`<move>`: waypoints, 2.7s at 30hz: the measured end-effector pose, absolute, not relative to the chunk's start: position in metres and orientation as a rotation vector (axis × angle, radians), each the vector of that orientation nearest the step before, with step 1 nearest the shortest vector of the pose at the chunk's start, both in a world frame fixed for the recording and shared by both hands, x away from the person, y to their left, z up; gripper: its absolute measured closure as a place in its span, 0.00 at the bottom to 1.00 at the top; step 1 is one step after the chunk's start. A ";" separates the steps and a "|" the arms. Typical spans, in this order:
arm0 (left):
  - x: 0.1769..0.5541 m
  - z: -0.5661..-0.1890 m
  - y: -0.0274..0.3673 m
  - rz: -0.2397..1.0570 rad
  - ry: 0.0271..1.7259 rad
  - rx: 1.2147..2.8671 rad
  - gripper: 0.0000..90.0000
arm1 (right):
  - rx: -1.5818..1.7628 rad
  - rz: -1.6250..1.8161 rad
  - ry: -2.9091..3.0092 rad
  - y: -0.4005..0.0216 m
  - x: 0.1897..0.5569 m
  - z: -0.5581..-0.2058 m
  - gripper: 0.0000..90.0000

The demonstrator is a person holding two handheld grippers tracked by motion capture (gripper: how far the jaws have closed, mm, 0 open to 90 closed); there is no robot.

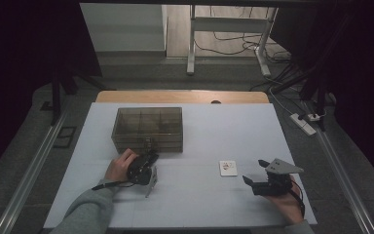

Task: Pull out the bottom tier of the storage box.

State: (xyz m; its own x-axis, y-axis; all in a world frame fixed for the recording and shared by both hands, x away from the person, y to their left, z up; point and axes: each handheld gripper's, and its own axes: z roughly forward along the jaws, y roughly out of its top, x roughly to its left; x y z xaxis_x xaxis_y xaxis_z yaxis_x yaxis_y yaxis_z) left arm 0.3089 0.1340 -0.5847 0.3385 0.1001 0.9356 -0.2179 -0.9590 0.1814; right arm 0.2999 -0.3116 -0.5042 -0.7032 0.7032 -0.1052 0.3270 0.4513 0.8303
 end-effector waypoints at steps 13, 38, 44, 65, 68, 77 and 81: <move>0.309 -0.587 0.132 1.699 -0.148 2.318 0.84 | 0.870 1.160 2.269 -0.311 0.300 -0.505 0.15; 0.310 -0.589 0.133 1.732 -0.178 2.307 0.86 | 0.867 1.157 2.276 -0.311 0.300 -0.505 0.15; 0.309 -0.589 0.133 1.750 -0.191 2.305 0.87 | 0.868 1.155 2.276 -0.311 0.300 -0.505 0.15; 0.309 -0.589 0.136 1.740 -0.213 2.289 0.88 | 0.867 1.152 2.280 -0.311 0.300 -0.505 0.15; 0.308 -0.589 0.136 1.749 -0.215 2.286 0.89 | 0.866 1.153 2.279 -0.311 0.300 -0.505 0.15; 0.306 -0.589 0.137 1.744 -0.217 2.286 0.89 | 0.867 1.151 2.281 -0.311 0.300 -0.506 0.15; 0.304 -0.589 0.136 1.746 -0.222 2.290 0.89 | 0.867 1.149 2.284 -0.311 0.300 -0.506 0.15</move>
State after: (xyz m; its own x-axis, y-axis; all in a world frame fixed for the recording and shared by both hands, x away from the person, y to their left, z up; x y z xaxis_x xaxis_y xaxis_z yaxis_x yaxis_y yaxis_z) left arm 0.3043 0.1364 -0.5892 0.2690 0.0317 0.9626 -0.2711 -0.9565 0.1073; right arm 0.2999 -0.3111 -0.5057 -0.7075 0.6994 -0.1013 0.3356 0.4587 0.8228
